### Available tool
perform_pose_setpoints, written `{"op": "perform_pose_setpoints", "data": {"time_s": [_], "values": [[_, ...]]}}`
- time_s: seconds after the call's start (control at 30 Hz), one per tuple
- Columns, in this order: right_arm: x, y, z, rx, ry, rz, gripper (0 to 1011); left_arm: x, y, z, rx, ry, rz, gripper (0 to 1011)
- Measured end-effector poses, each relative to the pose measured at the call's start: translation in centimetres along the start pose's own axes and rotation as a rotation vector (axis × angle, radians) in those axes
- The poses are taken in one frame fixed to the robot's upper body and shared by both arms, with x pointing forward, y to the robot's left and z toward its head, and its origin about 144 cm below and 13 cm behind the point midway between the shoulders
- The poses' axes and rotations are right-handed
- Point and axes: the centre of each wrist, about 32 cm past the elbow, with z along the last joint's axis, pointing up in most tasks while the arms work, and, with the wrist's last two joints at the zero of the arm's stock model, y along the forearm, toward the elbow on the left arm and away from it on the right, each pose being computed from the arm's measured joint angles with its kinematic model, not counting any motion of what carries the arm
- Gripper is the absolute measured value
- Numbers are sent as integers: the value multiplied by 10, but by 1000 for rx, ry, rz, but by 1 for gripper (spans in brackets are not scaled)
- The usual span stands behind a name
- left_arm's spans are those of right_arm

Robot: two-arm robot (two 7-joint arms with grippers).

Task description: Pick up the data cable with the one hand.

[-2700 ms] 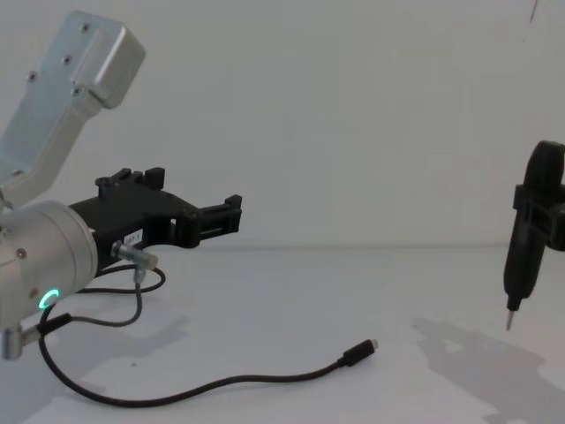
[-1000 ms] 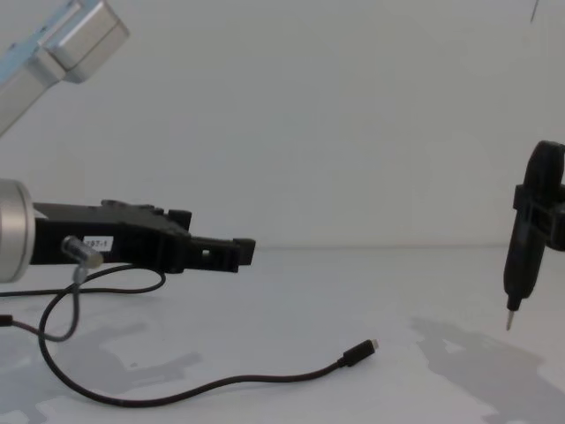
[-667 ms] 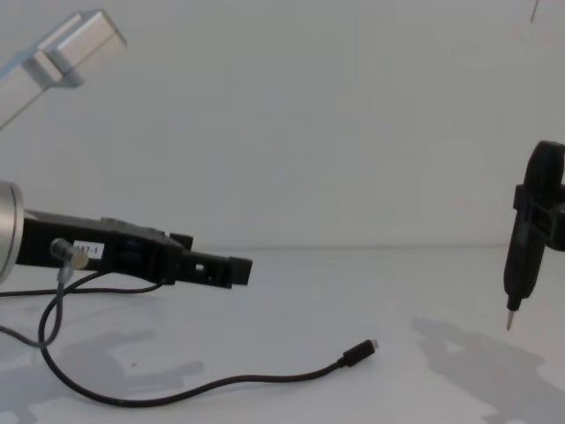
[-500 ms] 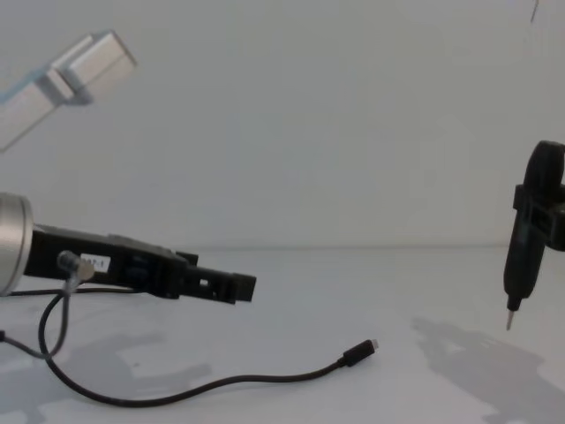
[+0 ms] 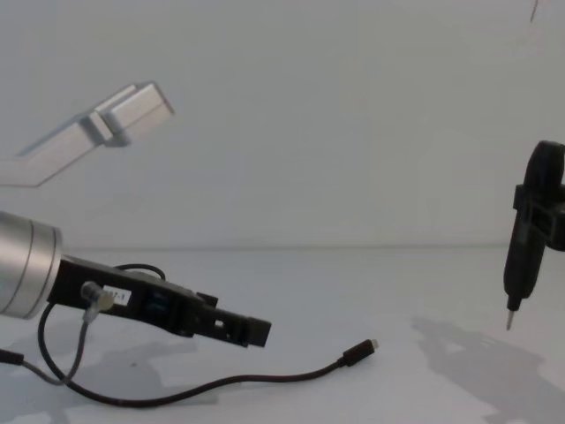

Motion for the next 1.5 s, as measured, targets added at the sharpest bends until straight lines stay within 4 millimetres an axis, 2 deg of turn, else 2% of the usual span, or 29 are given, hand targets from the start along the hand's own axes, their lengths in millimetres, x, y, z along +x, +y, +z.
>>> {"op": "perform_pose_setpoints", "data": {"time_s": [0.53,1.5], "values": [[0,0,0,0,0,0,280,7,-10,1,80,-66,-42,1000],[0,0,0,0,0,0,279,6,-29,4,119,-119,-62,1000]]}}
